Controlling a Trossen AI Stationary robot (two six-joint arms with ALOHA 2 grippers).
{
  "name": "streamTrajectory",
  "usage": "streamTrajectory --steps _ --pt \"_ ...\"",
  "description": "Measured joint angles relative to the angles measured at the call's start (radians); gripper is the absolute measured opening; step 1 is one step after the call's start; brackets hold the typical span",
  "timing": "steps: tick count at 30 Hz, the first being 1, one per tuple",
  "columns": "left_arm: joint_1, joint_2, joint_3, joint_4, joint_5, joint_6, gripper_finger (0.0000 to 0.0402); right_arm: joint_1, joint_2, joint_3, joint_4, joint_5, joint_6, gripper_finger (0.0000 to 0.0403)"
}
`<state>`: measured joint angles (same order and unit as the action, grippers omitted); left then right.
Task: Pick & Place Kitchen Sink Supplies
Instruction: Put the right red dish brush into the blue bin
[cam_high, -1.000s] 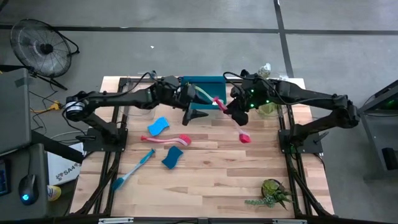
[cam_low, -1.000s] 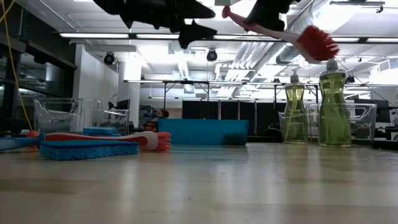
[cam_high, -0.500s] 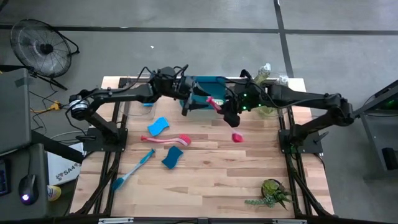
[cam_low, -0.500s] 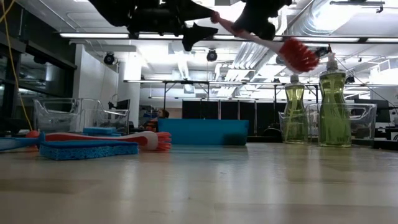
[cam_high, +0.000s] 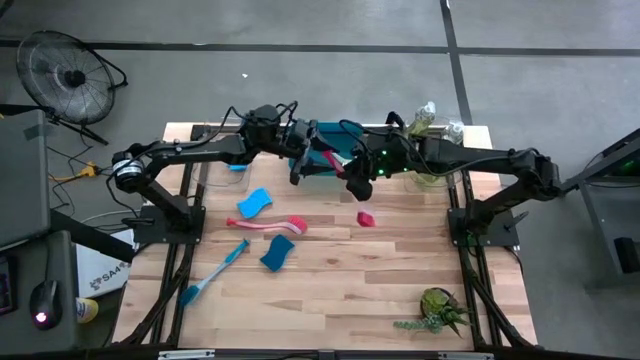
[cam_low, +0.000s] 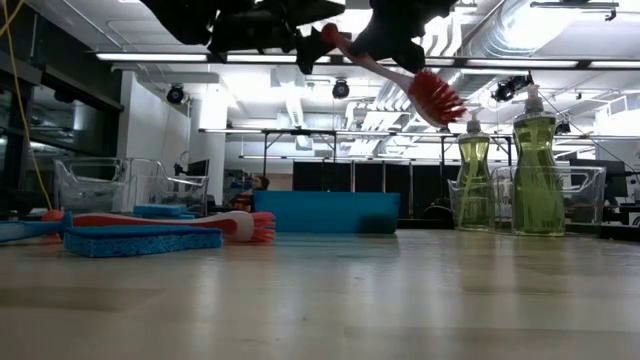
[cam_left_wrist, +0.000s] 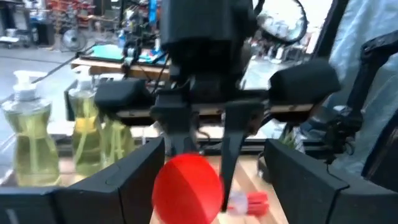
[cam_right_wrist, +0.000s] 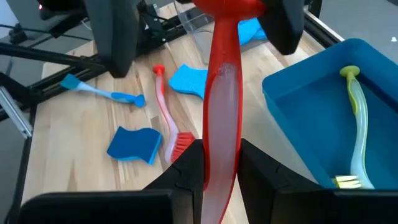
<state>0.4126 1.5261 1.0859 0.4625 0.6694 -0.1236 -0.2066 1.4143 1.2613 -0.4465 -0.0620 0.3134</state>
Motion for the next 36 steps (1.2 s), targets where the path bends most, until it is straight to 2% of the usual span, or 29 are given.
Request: streamTrajectory --steps 12,20,26,30,36 --pt "0.001 0.000 0.000 0.014 -0.004 -0.016 0.0191 0.000 0.001 0.000 0.064 0.028 0.000 0.0067" --pt "0.000 0.000 0.000 0.017 -0.008 -0.016 0.0117 0.001 0.001 0.000 0.069 0.026 -0.006 0.0067" --pt "0.000 0.000 0.000 0.079 -0.024 -0.091 0.0077 0.000 0.000 0.002 0.079 0.019 -0.033 0.0067" --pt "0.000 0.000 0.000 0.081 -0.005 -0.092 0.0058 0.000 0.000 0.002 0.077 0.023 -0.049 0.0066" --pt "-0.015 0.000 0.000 0.087 -0.031 -0.096 0.0052 0.000 0.000 0.002 0.073 -0.009 -0.067 0.0066"
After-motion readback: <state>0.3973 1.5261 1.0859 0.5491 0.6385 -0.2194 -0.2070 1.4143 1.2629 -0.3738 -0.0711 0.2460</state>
